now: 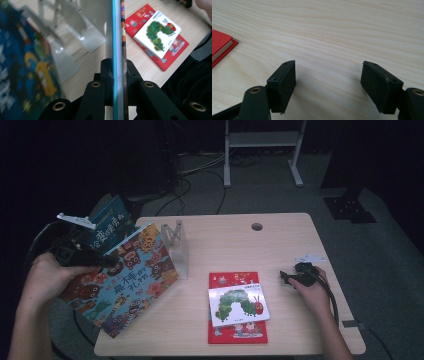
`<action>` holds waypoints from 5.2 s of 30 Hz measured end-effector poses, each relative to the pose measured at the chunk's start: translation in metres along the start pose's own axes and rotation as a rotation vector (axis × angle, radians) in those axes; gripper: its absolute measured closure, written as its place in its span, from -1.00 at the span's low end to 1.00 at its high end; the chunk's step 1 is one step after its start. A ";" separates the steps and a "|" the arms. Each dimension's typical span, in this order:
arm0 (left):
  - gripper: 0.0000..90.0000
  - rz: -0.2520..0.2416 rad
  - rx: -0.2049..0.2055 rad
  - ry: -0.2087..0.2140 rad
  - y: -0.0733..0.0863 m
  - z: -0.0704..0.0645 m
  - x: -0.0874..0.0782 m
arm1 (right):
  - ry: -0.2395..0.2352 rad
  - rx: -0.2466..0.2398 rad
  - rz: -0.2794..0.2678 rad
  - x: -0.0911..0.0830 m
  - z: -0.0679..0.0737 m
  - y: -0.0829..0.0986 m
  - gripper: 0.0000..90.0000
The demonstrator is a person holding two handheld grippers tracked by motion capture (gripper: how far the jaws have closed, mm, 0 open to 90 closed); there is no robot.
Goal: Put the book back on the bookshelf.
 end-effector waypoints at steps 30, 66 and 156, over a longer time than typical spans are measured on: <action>0.78 -0.003 -0.211 -0.212 0.023 0.063 0.000 | 0.001 -0.002 -0.001 0.000 0.000 0.000 -0.39; 0.78 -0.007 -0.242 -0.270 0.006 0.060 0.014 | 0.002 0.000 -0.002 0.000 0.000 0.000 -0.39; -0.17 -0.045 0.092 -0.010 0.010 -0.037 0.182 | -0.076 -0.068 0.021 -0.038 0.046 0.019 -0.13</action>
Point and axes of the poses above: each handheld gripper's, and its own axes: x roughly forward along the jaws, y roughly out of its underside, z roughly to its left, the point moved 9 cm from there along x, roughly forward along the jaws, and after that the axes turned 2 degrees about -y, right-handed, at the moved point
